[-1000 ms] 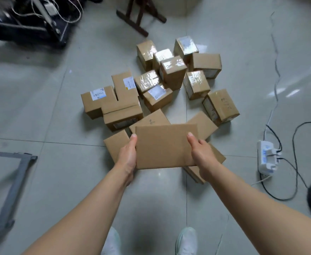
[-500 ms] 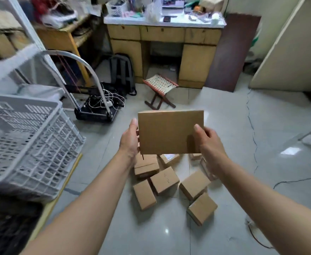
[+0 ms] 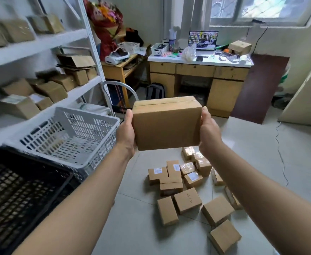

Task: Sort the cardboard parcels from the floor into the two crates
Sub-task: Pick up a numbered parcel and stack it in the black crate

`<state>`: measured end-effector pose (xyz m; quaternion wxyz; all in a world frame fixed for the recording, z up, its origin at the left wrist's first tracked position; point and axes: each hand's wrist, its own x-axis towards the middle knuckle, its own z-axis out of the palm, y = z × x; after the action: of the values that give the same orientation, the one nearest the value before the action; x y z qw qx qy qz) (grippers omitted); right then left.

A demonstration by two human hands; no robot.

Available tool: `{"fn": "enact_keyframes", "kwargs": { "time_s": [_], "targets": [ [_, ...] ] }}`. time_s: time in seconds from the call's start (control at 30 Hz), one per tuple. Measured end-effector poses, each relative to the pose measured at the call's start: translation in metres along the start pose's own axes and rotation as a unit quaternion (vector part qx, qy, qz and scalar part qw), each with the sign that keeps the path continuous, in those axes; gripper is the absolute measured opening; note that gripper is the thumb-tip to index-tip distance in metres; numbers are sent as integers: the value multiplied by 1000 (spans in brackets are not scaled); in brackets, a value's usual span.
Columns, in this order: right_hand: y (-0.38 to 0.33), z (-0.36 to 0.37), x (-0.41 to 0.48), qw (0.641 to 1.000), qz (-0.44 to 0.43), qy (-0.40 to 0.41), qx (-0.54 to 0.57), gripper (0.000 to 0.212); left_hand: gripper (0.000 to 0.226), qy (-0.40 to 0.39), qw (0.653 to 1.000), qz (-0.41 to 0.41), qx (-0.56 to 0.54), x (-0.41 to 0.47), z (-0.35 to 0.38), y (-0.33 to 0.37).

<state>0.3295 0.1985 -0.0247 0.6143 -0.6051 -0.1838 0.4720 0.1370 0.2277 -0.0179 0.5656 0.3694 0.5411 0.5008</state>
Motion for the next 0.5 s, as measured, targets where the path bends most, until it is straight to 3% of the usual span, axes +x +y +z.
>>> {"fn": "enact_keyframes", "kwargs": {
  "time_s": [0.23,0.4,0.5],
  "targets": [
    [-3,36,-12,983,102,-148,40,67,23,48,998,24,-21,-6,-55,17],
    [-2,56,-11,977,113,-181,-13,59,48,60,998,26,-9,-17,-82,15],
    [7,67,-14,968,126,-214,-42,54,31,130,991,19,-28,-27,-97,12]
  ]
}}
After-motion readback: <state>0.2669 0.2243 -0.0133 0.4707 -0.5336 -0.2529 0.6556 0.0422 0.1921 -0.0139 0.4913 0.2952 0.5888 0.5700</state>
